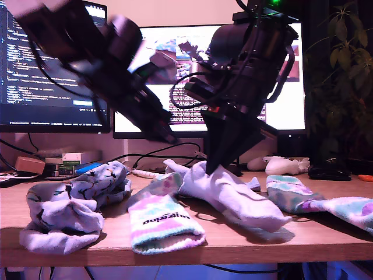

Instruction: Pair up the socks based on colour and pattern, by placing them on top of one another

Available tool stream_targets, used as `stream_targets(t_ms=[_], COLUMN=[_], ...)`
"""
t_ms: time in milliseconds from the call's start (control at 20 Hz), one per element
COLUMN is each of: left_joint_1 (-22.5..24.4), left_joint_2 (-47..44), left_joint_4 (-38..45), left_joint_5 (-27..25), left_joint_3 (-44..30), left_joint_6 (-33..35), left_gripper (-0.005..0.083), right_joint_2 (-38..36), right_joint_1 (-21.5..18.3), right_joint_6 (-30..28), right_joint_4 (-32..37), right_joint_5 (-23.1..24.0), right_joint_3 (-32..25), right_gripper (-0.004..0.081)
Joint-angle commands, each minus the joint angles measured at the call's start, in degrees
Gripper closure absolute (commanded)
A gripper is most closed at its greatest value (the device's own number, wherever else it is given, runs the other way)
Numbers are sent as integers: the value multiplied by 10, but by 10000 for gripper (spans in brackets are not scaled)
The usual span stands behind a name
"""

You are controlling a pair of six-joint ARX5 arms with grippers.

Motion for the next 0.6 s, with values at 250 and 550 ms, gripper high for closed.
stream_targets(t_ms=[250, 550], left_joint_1=[3, 7], left_joint_2=[-57, -85], left_joint_4=[-84, -214], left_joint_5=[5, 63], left_joint_3=[-2, -2], left_joint_6=[-43, -125], left_gripper=[793, 793], right_joint_2=[2, 1], right_joint_1=[3, 10], right_joint_6=[2, -22], right_joint_4=[6, 4], right_joint_5=[-3, -33], right_joint_3=[4, 4], right_gripper=[435, 437])
